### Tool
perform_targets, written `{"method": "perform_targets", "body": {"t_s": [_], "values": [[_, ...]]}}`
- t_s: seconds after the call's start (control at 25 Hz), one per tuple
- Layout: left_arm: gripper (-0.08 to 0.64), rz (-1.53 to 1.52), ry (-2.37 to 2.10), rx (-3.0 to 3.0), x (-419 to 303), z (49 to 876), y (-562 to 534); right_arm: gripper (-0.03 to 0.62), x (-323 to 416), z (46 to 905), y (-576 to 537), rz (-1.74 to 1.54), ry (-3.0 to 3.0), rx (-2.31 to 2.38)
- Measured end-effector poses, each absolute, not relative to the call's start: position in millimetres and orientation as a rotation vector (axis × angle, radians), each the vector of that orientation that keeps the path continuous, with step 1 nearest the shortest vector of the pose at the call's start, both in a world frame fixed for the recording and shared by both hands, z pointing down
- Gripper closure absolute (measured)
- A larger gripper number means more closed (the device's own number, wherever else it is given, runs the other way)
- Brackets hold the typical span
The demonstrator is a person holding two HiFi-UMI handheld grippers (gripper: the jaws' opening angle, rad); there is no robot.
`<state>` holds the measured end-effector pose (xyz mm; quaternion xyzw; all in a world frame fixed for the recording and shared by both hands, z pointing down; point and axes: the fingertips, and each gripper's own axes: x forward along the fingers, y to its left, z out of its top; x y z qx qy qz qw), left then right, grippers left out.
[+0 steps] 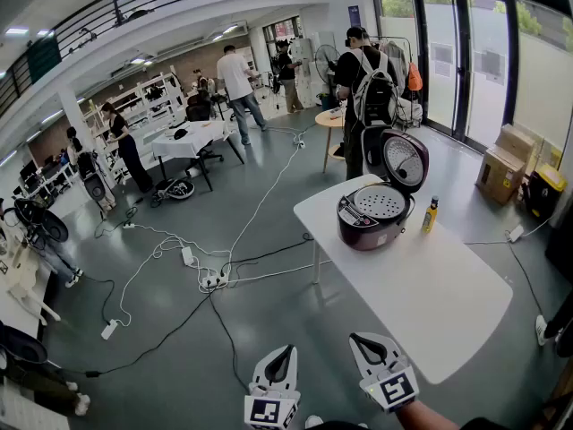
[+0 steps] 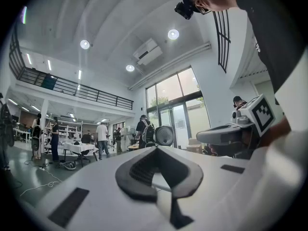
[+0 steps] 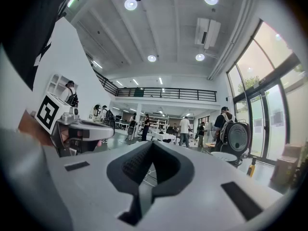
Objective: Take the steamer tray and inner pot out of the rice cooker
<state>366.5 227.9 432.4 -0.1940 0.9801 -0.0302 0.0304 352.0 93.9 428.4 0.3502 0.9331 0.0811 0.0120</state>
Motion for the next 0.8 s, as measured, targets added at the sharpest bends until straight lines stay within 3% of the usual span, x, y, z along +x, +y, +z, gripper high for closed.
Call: {"method": "perform_targets", "body": {"t_s": [0.72,0.76,0.8], "values": [[0.561,-0.13,3.089,-0.593,353.7,435.4,255.3,0.594,336.3,424.5,114.4,0.223,2.888,1.021],[0.561,-0.128,3.098,-0.575,351.8,436.4,260.5,0.564,333.5,425.4,117.1,0.222,2.893,1.017],[0.517,-0.12,3.108,-0.554,348.7,436.8,266.2,0.497,329.5,425.9,119.5,0.223,2.895,1.01]]}}
